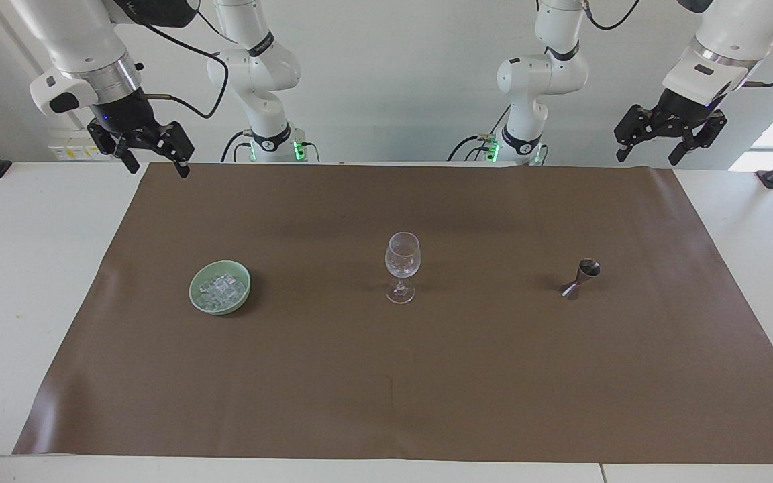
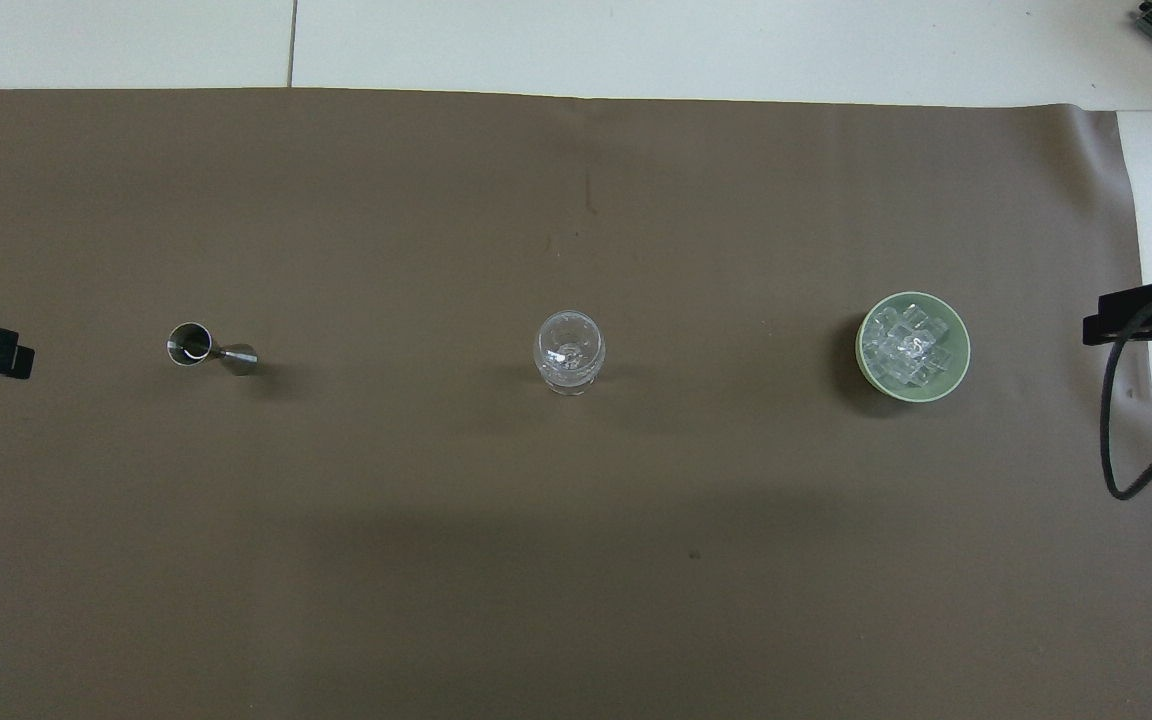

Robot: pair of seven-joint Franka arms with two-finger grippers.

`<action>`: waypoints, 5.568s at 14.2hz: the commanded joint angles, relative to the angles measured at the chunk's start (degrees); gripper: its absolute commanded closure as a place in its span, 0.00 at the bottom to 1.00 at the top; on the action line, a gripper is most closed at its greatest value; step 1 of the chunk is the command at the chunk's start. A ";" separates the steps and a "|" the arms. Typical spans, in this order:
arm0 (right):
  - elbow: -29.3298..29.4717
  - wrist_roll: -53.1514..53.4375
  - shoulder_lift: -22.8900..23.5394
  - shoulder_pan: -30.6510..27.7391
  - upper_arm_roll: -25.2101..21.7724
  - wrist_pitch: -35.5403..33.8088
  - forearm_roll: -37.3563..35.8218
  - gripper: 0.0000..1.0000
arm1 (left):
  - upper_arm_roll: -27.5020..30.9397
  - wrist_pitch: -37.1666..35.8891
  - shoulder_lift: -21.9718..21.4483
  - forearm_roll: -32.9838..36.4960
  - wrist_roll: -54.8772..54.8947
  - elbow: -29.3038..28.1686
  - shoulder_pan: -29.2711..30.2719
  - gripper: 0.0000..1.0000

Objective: Pour wine and add ice with both arms

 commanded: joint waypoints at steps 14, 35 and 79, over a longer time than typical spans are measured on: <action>-2.61 -1.76 -2.08 -0.41 0.62 -0.14 0.11 0.00 | -0.44 5.87 -5.52 0.77 -0.15 -10.18 -0.26 0.00; -2.96 -1.49 -2.17 -0.41 0.62 0.74 -0.68 0.00 | 0.26 4.46 4.48 -7.29 -0.59 -2.98 3.58 0.00; -2.87 -1.67 -2.17 -0.41 0.62 0.21 0.11 0.00 | 0.62 10.26 36.57 -59.50 -41.37 -15.96 24.69 0.00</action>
